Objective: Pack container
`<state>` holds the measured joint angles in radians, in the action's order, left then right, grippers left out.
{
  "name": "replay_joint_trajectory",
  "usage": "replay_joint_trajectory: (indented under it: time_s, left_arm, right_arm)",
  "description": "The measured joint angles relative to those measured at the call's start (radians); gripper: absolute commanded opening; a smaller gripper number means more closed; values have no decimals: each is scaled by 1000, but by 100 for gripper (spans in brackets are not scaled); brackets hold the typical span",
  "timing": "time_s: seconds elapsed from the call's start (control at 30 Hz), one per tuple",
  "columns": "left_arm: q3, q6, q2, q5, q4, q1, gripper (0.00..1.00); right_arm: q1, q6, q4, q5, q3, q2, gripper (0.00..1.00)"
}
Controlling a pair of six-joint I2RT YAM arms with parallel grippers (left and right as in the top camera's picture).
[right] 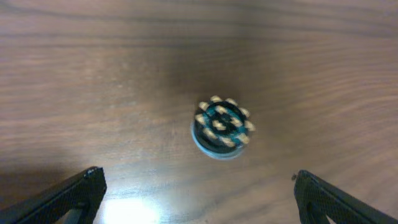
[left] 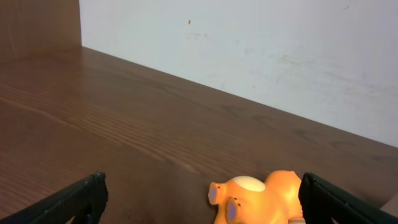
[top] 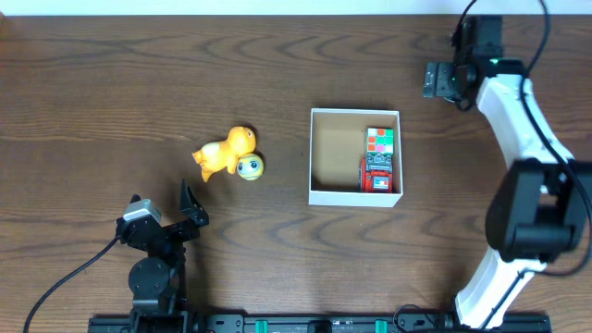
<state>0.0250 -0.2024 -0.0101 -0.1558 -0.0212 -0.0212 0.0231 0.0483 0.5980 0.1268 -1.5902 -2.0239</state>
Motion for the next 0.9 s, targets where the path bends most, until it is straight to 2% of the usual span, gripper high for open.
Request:
replay_joint_trajectory:
  time_s: [0.37, 0.9]
  left_arm:
    - [0, 0, 0, 0, 0, 0, 98]
    - [0, 0, 0, 0, 0, 0, 98]
  right_arm:
    - [24, -5, -193, -8, 0, -113, 99]
    - [105, -8, -116, -43, 0, -169, 98]
